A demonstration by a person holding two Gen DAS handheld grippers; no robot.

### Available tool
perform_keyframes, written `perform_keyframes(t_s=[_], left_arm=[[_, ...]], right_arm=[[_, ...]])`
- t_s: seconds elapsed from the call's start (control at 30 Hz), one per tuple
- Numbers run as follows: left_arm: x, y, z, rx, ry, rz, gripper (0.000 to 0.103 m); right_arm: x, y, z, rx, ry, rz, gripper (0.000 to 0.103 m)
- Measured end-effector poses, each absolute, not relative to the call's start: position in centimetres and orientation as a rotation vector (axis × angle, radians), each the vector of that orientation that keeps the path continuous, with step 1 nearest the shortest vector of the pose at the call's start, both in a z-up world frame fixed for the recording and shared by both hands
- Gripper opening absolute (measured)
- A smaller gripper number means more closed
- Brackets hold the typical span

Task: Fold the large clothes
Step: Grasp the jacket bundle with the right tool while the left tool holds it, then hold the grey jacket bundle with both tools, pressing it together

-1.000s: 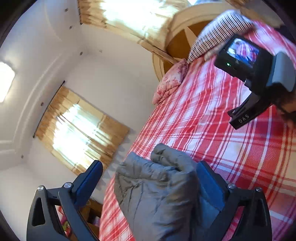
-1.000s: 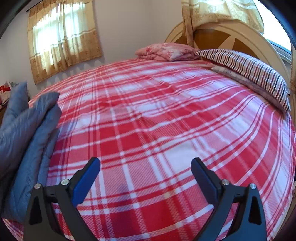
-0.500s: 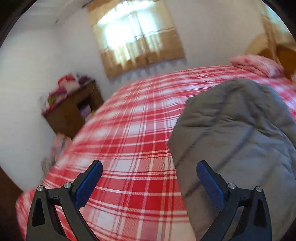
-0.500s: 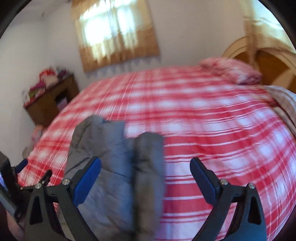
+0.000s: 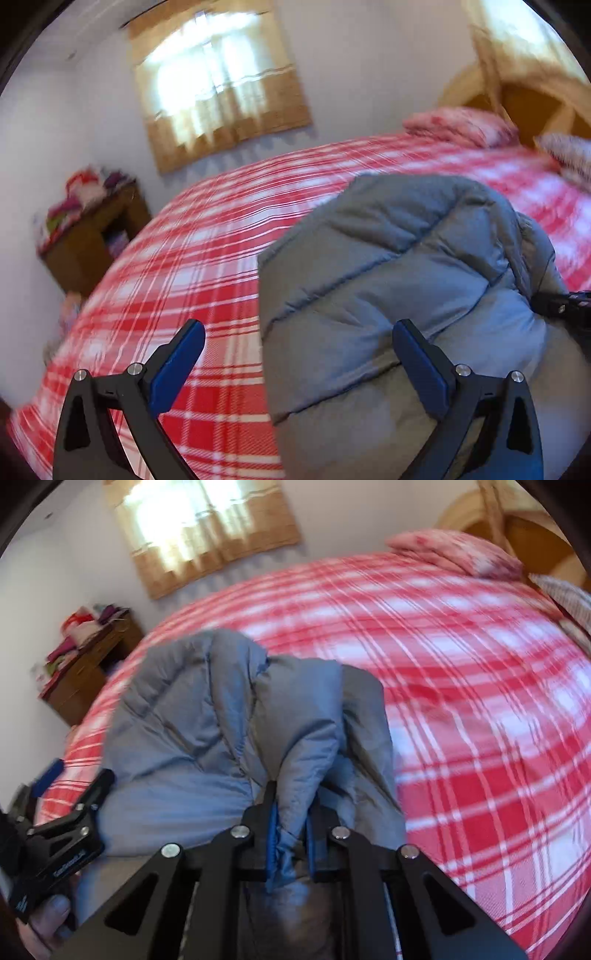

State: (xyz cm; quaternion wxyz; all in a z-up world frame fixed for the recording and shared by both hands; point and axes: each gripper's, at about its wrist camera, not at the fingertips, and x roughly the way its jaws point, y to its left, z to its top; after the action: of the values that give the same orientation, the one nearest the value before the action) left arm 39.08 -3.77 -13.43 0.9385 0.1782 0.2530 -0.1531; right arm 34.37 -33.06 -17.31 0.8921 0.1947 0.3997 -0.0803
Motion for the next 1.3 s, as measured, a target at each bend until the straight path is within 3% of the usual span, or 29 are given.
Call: perform_keyframes(t_s=[0.1,0.17,0.2,0.3,0.4,0.53,0.67,1.3], left_arm=[[38.8,-5.3,-13.3,0.421,0.507,-0.315,0.102],[38.6,-5.7,-12.2,0.442,0.488,-0.317,0.102],[38.6,-5.7,-11.8,0.435,0.480,-0.320,0.102],[39.4,-5.7,-10.8,0.395,0.486,-0.328,0.102],[40.7,-5.7,-11.0,0.364,0.516,-0.295,0.102],[41.6,-4.6,-11.4,0.325,0.538,-0.237,0.102],[42.5,-4.7,-13.1,0.257,0.616,-0.320,0.102],[44.3,-5.5,-18.5,0.145,0.714,-0.396,0.102]], right_arm=[[33.5,-34.3,-17.5,0.420,0.832,-0.204,0.020],[32.3,-35.2,-15.3,0.433,0.789,-0.259,0.041],[31.8,-35.3,-13.4,0.414,0.741,-0.300,0.042],[31.8,-33.3,-8.5,0.338,0.641,-0.329,0.042],[34.2,-30.7,-7.3,0.313,0.622,-0.264,0.042],[38.4,-30.4,-12.1,0.306,0.685,-0.250,0.038],[36.9,-32.0,-16.8,0.305,0.705,-0.273,0.038],[36.2,-32.2,-18.8,0.282,0.669,-0.279,0.040]])
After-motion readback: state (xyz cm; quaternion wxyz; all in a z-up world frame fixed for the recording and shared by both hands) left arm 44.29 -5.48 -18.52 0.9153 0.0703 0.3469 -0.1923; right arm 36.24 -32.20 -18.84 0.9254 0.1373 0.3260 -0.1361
